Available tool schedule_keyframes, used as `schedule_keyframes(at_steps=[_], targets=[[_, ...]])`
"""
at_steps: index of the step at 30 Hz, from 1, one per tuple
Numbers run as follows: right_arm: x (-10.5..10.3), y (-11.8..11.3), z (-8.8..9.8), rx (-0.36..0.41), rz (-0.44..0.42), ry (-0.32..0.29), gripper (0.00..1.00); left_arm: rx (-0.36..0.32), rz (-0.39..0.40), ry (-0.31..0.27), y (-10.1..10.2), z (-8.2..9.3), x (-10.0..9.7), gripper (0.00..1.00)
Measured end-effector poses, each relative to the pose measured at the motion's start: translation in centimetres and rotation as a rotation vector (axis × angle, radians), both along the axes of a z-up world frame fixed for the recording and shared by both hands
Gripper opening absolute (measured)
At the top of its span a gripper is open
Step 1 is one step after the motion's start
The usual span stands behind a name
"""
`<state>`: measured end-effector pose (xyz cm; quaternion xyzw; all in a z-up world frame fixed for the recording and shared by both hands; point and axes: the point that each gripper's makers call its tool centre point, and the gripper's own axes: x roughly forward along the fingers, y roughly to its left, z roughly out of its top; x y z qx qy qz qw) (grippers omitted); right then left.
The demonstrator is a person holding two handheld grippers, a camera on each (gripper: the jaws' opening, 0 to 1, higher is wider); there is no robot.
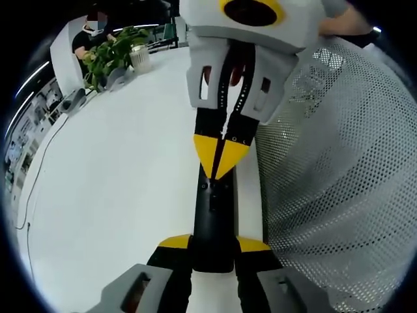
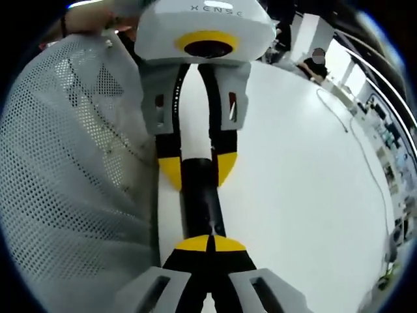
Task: Press the specified remote control buttons in sequence, fully releasing each button before pressing the next.
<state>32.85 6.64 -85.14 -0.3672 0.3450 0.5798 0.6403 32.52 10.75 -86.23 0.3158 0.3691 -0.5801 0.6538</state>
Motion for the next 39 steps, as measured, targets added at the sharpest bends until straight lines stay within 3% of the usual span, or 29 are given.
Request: schedule_keyframes(at_steps=[7, 13, 18, 24, 27, 29, 33, 39], targets=[[-1.6, 0.2, 0.1, 0.004, 0.032, 0.009, 0.0, -0.003, 0.005, 0.002, 0.0, 0.0, 0.0, 0.25], [-1.4, 0.6, 0.0, -0.007, 0.069, -0.012, 0.0, -0.003, 0.003, 0.001, 0.0, 0.0, 0.0, 0.25], [-2.0, 0.7, -0.3, -0.054, 0.26, -0.121, 0.0, -0.002, 0.001, 0.0, 0.0, 0.0, 0.0, 0.25], [-2.3, 0.8, -0.7, -0.098, 0.304, -0.17, 0.0, 0.0, -0.001, -0.002, 0.0, 0.0, 0.0, 0.25], [-2.1, 0.8, -0.6, -0.083, 0.277, -0.151, 0.0, -0.001, -0.001, -0.002, 0.0, 0.0, 0.0, 0.25], [-2.0, 0.9, -0.5, -0.058, 0.22, -0.108, 0.0, -0.001, -0.001, -0.001, 0.0, 0.0, 0.0, 0.25], [-1.8, 0.8, -0.1, 0.025, 0.046, 0.037, 0.0, -0.002, 0.0, -0.001, 0.0, 0.0, 0.0, 0.25], [-0.5, 0.5, 0.2, 0.032, -0.003, 0.013, 0.0, -0.004, 0.001, 0.0, -0.1, 0.0, 0.0, 0.25]])
